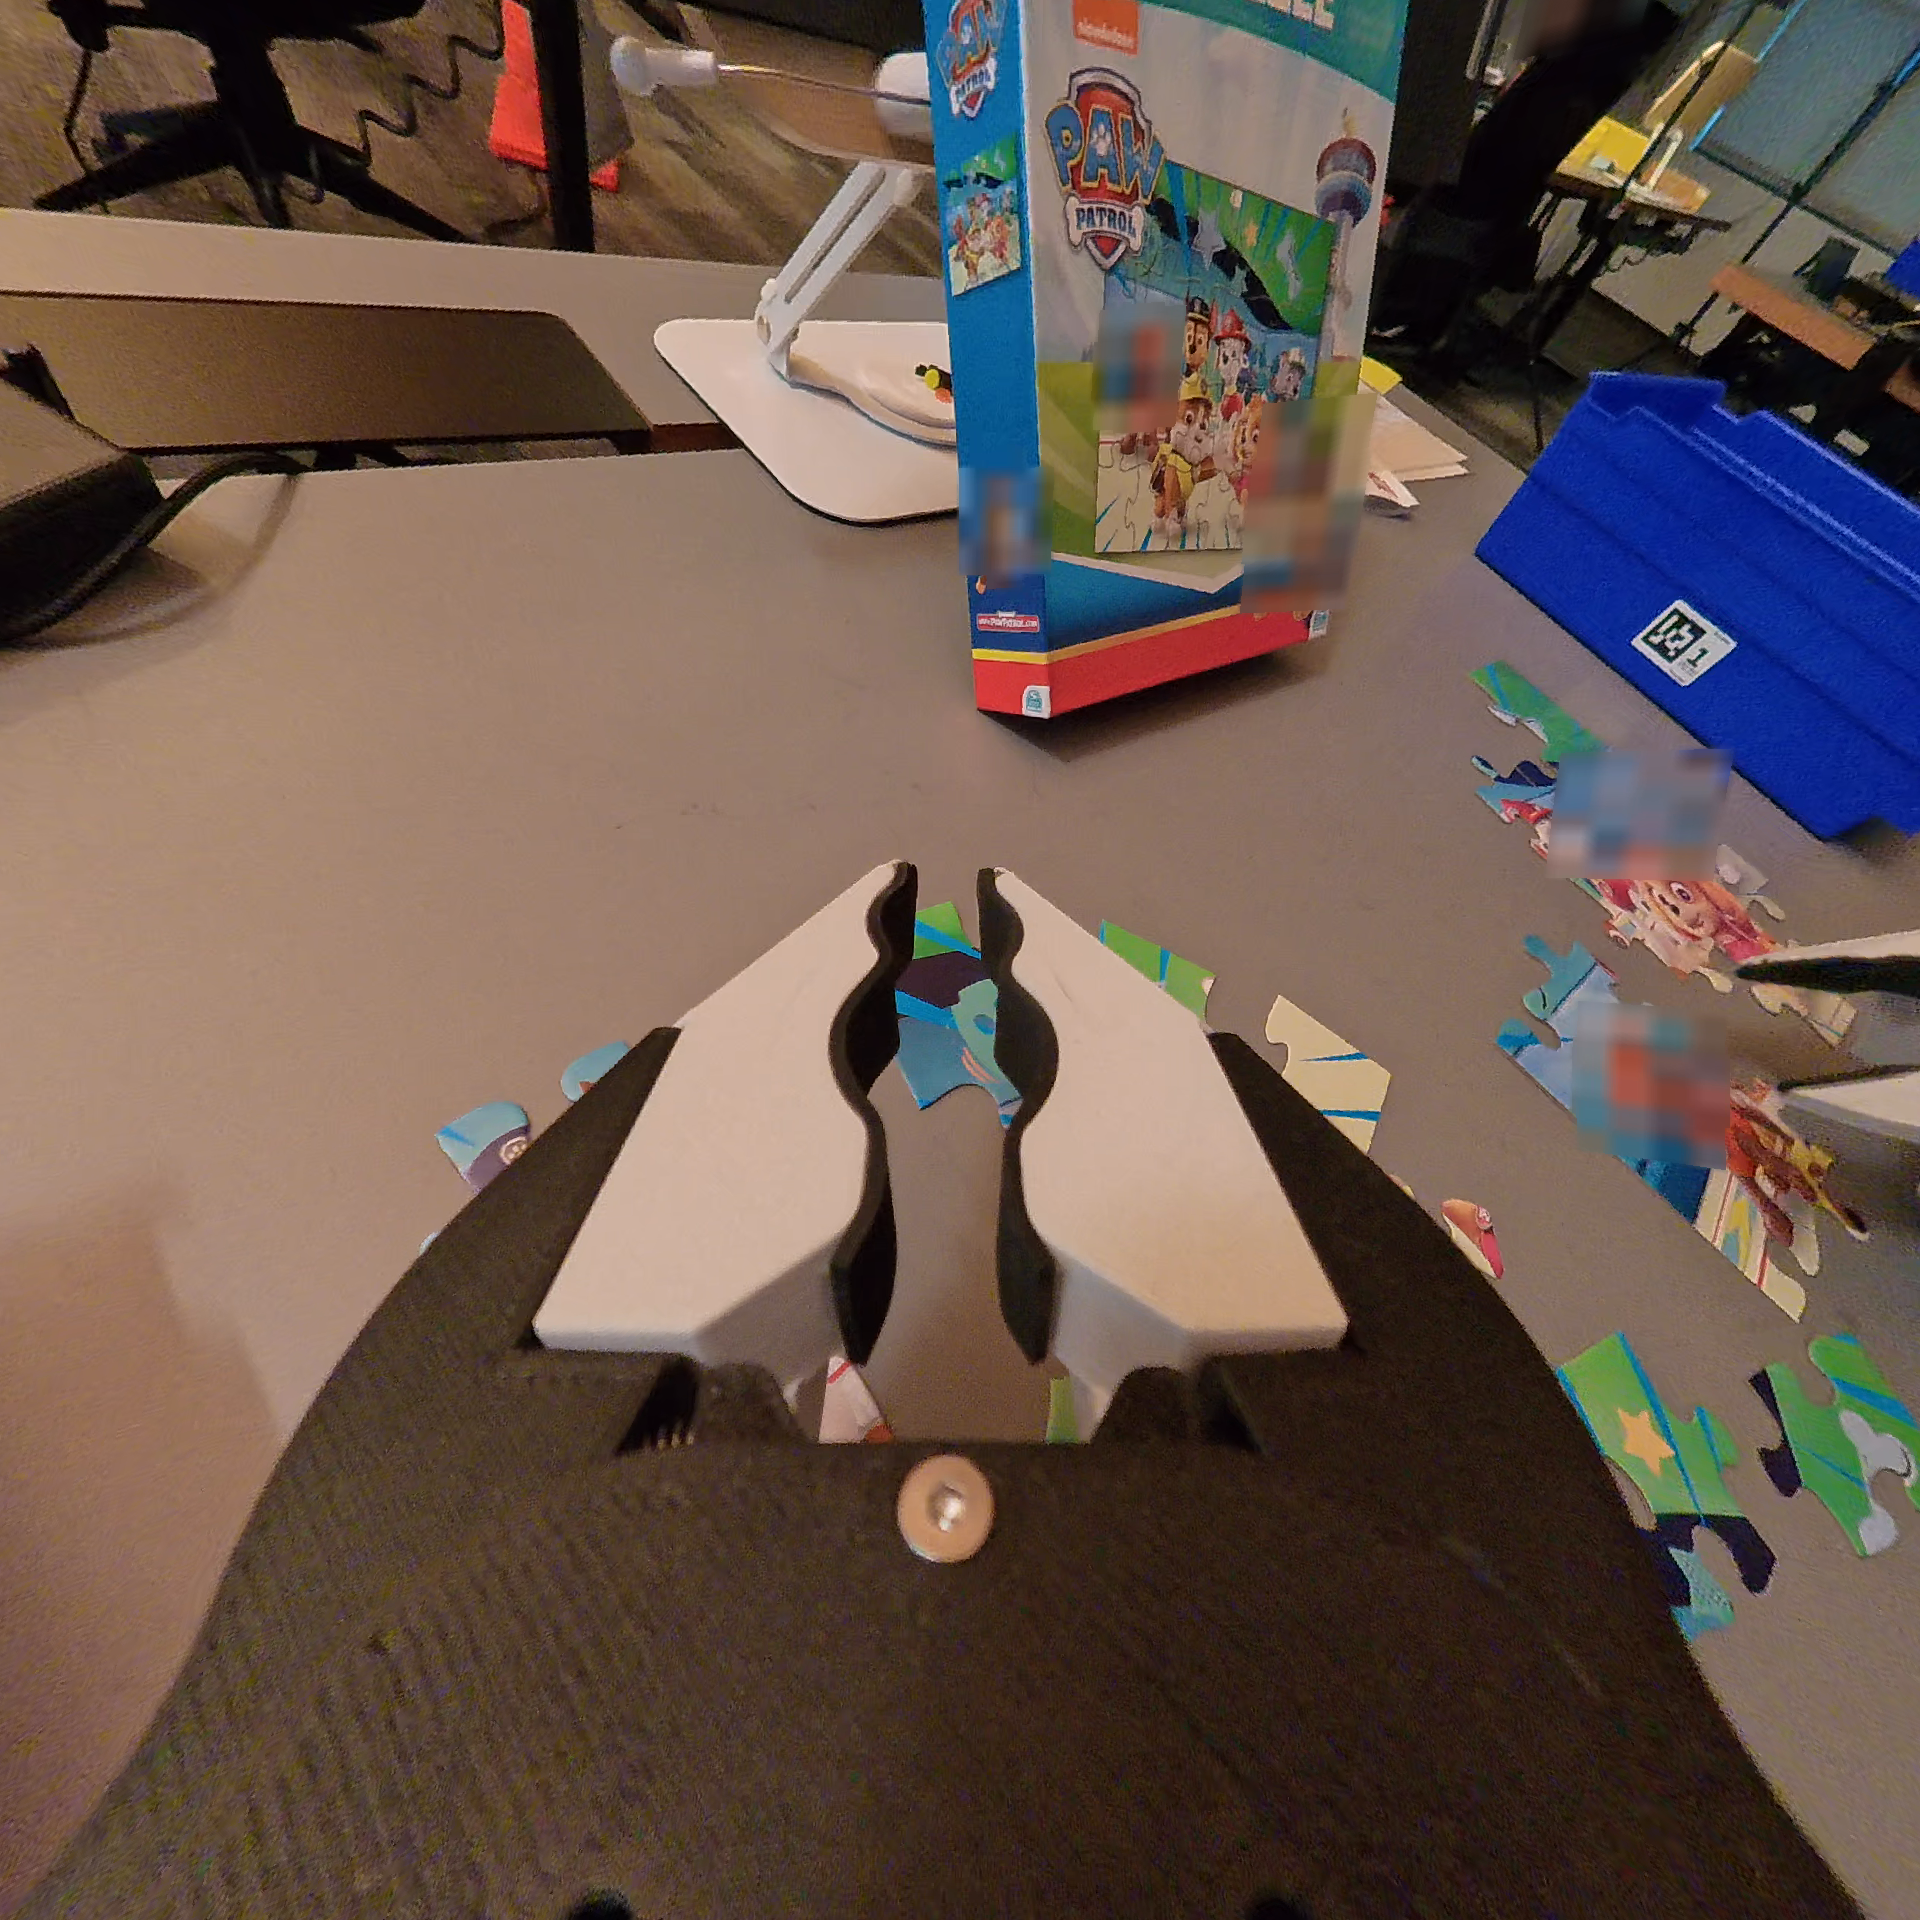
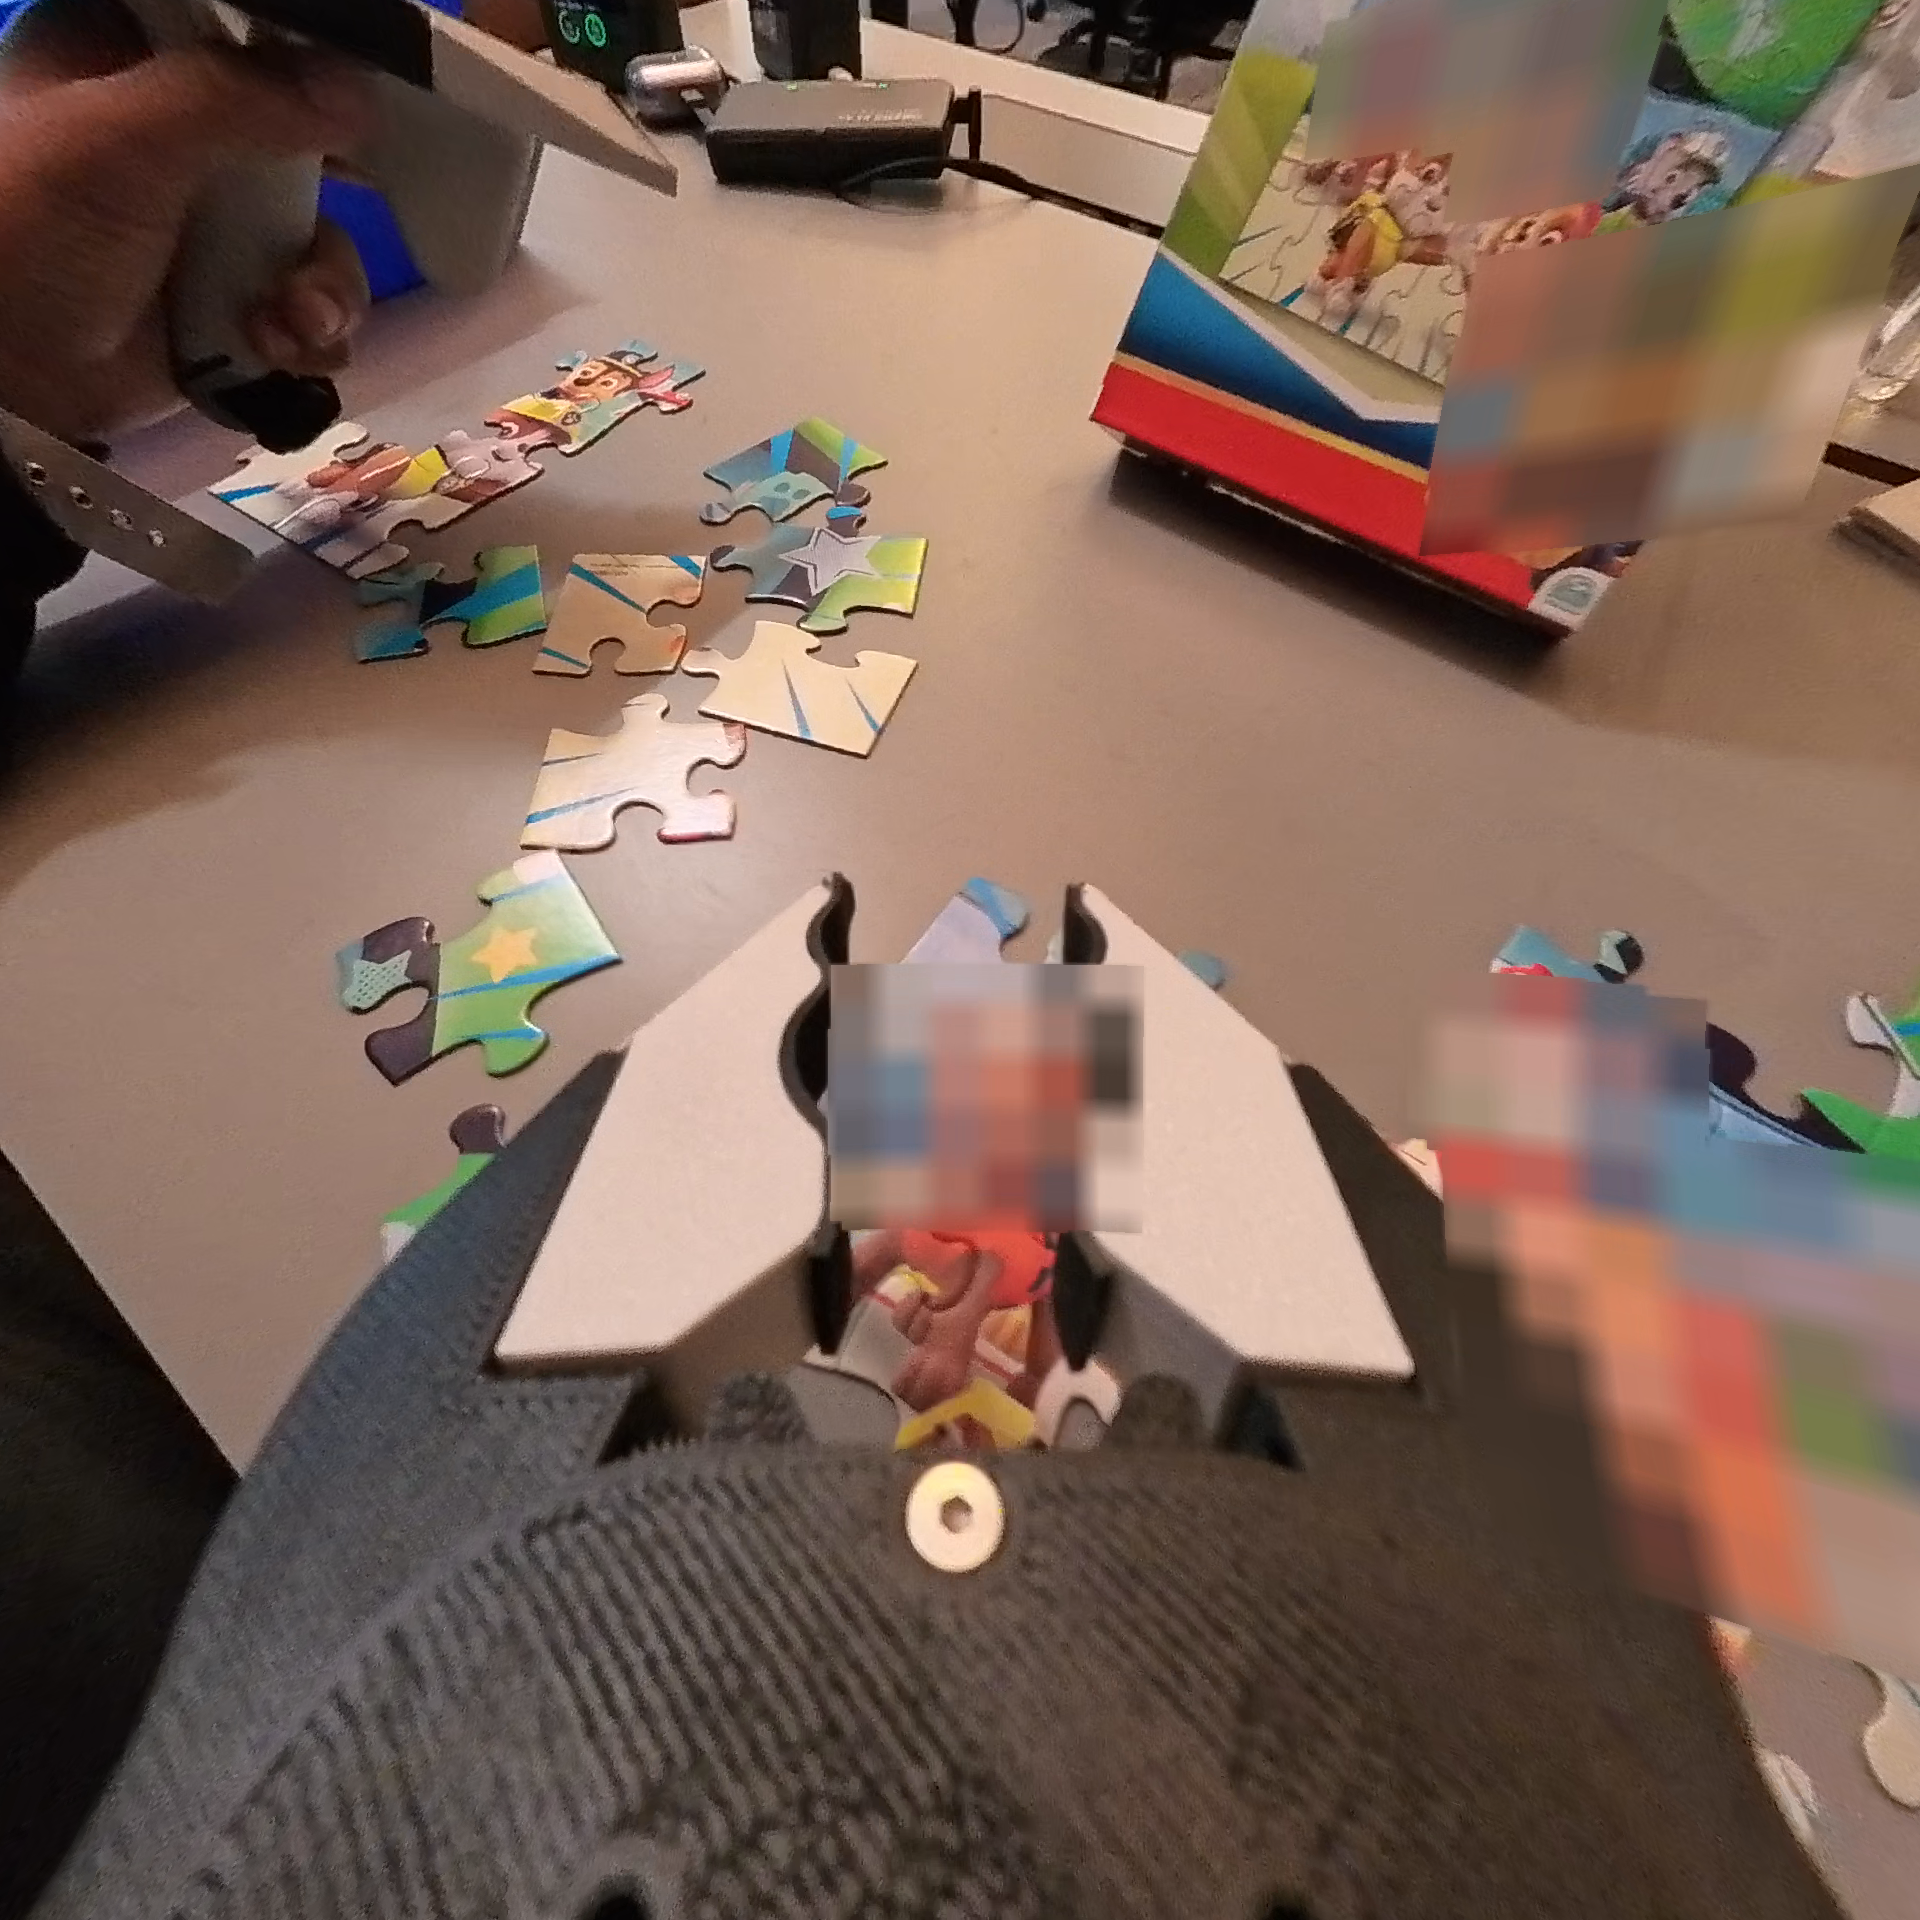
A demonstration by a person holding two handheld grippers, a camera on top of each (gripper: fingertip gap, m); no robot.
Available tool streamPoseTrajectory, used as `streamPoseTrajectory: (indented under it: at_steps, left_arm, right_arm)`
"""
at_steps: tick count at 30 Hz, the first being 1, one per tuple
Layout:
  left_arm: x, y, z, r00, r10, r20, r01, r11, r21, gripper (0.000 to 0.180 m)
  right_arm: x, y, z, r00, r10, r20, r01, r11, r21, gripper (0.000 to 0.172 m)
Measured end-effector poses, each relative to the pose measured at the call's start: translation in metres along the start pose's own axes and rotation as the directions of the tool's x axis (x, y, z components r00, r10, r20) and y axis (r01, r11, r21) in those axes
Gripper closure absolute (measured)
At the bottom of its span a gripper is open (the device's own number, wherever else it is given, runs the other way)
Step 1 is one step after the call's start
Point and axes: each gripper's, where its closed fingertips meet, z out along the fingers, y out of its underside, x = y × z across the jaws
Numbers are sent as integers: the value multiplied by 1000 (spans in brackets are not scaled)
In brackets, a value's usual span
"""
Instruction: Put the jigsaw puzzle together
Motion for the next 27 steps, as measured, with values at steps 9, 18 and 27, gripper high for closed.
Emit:
streamPoseTrajectory:
  at_steps: [9,18,27]
  left_arm:
    - [31,-4,17,999,36,-34,-36,999,-8,169]
    - [98,34,17,996,76,-45,-79,993,-84,165]
    - [103,56,-12,987,152,47,-141,973,-181,163]
  right_arm:
    - [10,32,-21,1000,-10,21,12,998,-61,132]
    - [7,68,-19,998,-26,65,40,972,-232,122]
    - [7,73,-27,998,-11,66,27,971,-237,125]
